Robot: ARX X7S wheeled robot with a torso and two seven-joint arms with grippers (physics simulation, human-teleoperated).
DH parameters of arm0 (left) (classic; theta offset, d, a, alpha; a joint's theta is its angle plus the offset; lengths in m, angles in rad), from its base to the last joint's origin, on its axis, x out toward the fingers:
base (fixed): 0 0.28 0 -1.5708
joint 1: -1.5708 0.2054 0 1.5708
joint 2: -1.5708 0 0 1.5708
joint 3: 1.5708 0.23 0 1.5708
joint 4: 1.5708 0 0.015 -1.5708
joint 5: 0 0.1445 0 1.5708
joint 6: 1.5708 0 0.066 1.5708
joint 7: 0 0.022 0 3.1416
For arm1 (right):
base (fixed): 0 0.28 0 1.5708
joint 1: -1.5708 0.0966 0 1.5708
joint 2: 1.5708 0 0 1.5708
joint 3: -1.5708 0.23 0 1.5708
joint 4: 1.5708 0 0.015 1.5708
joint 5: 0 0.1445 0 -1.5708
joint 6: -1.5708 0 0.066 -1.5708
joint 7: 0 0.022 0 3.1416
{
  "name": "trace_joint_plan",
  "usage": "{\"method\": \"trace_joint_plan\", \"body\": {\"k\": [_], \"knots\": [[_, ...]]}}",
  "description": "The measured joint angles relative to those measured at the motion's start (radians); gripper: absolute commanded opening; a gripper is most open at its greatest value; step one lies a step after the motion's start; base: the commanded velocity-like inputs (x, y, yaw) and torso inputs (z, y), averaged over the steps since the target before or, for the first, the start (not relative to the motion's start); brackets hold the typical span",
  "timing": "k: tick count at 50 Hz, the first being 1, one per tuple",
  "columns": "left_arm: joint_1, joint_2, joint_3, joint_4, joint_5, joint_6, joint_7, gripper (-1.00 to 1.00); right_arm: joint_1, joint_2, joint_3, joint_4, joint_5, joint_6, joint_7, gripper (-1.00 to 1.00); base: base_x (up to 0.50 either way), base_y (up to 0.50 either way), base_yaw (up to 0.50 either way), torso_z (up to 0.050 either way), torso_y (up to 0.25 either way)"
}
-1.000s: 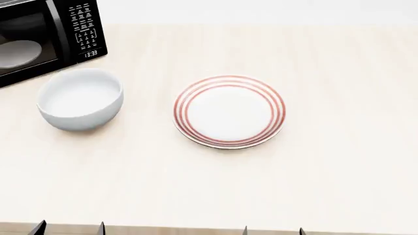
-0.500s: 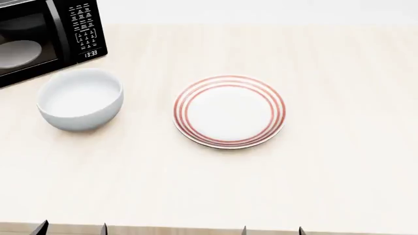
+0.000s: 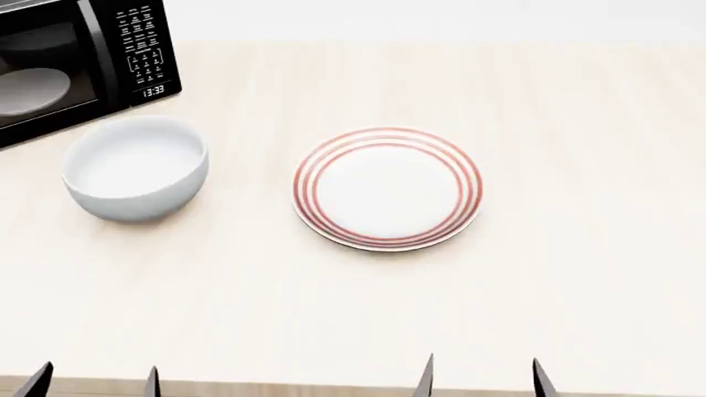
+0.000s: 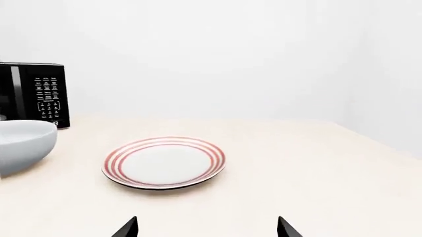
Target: Pick up the white bowl and put it on the plate.
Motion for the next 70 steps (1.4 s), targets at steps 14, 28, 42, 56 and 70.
{"method": "trace_joint_plan", "body": {"k": [14,28,42,56,70], "knots": [[0.049,-0.045,0.001,0.319,0.013,-0.106,-0.041,1.0,-0.046,0.029,-0.017,-0.257,-0.012,0.092,0.034,1.0,0.0,0.0,0.0,0.0,0.0],[0.072,-0.068,0.002,0.489,0.006,-0.158,-0.06,1.0,-0.071,0.048,-0.027,-0.36,-0.007,0.113,0.052,1.0,0.12,0.0,0.0,0.0,0.0],[0.078,-0.083,0.004,0.549,-0.002,-0.175,-0.074,1.0,-0.077,0.062,-0.035,-0.38,-0.002,0.108,0.067,1.0,0.5,0.0,0.0,0.0,0.0],[0.08,-0.095,0.011,0.57,-0.003,-0.182,-0.086,1.0,-0.077,0.073,-0.042,-0.382,0.005,0.105,0.079,1.0,0.5,0.0,0.0,0.0,0.0],[0.077,-0.104,0.019,0.572,-0.003,-0.185,-0.096,1.0,-0.069,0.08,-0.049,-0.379,0.013,0.112,0.092,1.0,0.38,0.0,0.0,0.0,0.001]]}}
